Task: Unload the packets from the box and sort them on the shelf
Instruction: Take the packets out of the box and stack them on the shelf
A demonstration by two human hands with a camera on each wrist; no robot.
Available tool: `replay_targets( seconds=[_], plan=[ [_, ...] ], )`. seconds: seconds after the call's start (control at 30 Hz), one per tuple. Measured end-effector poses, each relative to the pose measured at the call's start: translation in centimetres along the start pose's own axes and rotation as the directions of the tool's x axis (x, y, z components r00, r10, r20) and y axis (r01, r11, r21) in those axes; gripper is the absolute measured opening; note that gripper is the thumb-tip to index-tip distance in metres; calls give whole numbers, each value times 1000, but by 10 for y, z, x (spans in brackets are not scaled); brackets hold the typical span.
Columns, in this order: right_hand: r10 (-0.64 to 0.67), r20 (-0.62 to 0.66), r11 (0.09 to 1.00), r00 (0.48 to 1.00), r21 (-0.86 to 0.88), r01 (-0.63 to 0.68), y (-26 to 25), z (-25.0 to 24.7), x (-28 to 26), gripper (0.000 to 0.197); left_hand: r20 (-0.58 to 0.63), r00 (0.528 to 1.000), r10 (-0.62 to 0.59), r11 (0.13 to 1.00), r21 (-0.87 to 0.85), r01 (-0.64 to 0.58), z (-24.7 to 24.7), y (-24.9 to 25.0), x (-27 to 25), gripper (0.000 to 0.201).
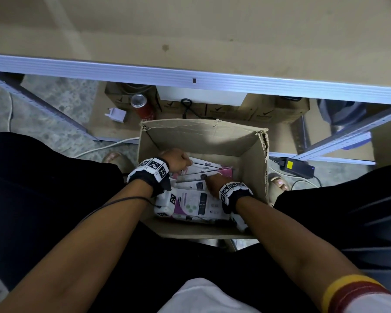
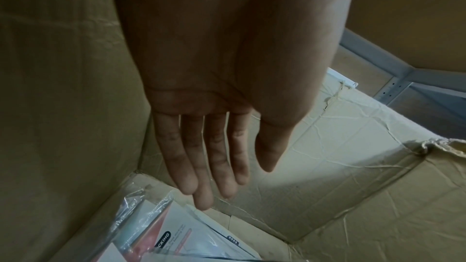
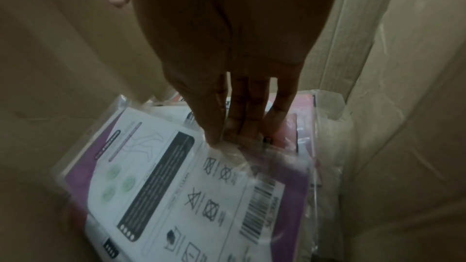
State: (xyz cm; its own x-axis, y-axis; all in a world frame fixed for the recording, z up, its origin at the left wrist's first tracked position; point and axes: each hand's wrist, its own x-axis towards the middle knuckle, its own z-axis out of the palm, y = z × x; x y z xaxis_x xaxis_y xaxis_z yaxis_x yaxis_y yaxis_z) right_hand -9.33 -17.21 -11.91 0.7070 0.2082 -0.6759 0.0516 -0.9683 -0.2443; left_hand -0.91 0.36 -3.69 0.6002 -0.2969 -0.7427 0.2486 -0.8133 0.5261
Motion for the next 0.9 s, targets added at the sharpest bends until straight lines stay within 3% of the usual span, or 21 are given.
replay_targets(
  seconds=[0.07, 0.33, 0.43, 0.57, 0.73, 0.9],
  plan=[
    [-3, 35, 1000, 999, -8, 3, -1, 0, 2, 38, -1, 1000, -12, 1000, -2, 12, 0, -2, 0, 27],
    [-36, 193, 999, 981, 24, 32, -15, 2, 4, 43, 9, 1000, 8, 1000, -19, -8, 1, -7, 1, 23],
    [-58, 202, 998, 978, -2, 60, -19, 7, 5, 50, 1, 1000, -8, 999, -43, 8, 3, -9, 2, 27],
    [-41, 210, 998, 977, -34, 49, -21, 8, 8, 40, -4, 1000, -21, 997, -76, 21, 7, -11, 5, 26],
    [-32, 225, 998, 974, -43, 43, -19, 16, 8, 55, -9, 1000, -28, 996, -85, 27, 10, -12, 8, 15],
    [-19, 259, 998, 966, -48, 32, -15, 15, 11, 65, -21, 999, -23, 998, -63, 22, 13, -17, 15, 20]
  ],
)
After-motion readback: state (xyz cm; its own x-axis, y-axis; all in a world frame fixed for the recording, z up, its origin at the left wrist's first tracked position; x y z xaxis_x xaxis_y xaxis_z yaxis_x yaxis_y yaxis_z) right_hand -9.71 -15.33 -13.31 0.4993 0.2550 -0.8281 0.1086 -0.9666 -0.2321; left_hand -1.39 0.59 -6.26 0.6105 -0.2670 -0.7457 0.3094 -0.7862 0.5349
